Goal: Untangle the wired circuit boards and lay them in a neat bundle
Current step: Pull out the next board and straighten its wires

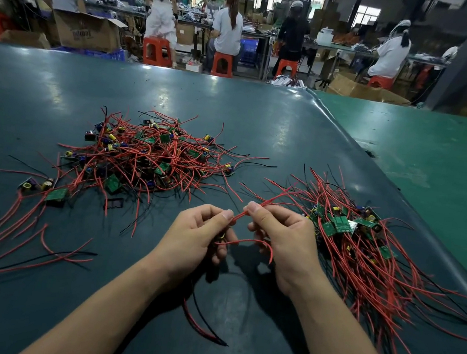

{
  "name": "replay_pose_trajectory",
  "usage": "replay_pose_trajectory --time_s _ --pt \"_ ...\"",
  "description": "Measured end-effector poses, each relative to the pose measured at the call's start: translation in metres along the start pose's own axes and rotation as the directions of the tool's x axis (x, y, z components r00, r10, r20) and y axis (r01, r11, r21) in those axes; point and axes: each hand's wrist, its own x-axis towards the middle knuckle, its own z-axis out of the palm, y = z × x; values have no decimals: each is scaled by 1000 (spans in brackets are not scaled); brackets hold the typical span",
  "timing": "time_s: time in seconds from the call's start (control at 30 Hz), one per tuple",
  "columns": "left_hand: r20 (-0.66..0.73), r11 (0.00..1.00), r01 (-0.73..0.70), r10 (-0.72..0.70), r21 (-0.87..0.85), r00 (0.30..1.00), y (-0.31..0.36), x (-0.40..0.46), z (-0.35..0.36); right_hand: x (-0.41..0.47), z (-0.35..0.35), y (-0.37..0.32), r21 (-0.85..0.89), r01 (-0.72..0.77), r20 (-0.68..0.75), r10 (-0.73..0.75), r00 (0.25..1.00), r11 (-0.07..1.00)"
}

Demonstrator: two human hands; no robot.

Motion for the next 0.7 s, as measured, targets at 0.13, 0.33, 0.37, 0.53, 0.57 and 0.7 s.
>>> replay_pose_trajectory --time_s 0.13,0.33,0.37,0.53,0.57,0.7 --pt "82 989 84 -74 -121 994 3 -1 -3 4 -5 -2 116 -28 -48 34 998 993" --pt "-9 924 -20 18 -382 1000 8 1 -7 -5 2 0 2 -179 318 169 933 984" --pt "-15 906 -30 26 -423 1000 9 1 -7 -7 4 1 -50 -168 361 175 916 984" --pt "28 891 28 -17 -454 999 10 1 -5 -13 8 3 -1 -185 453 166 876 983" --pt "34 897 47 -36 -440 999 10 1 -4 -14 8 2 0 -206 472 182 863 978" --pt "23 898 98 -98 -430 995 11 3 -4 -14 8 1 -80 -244 481 252 840 966"
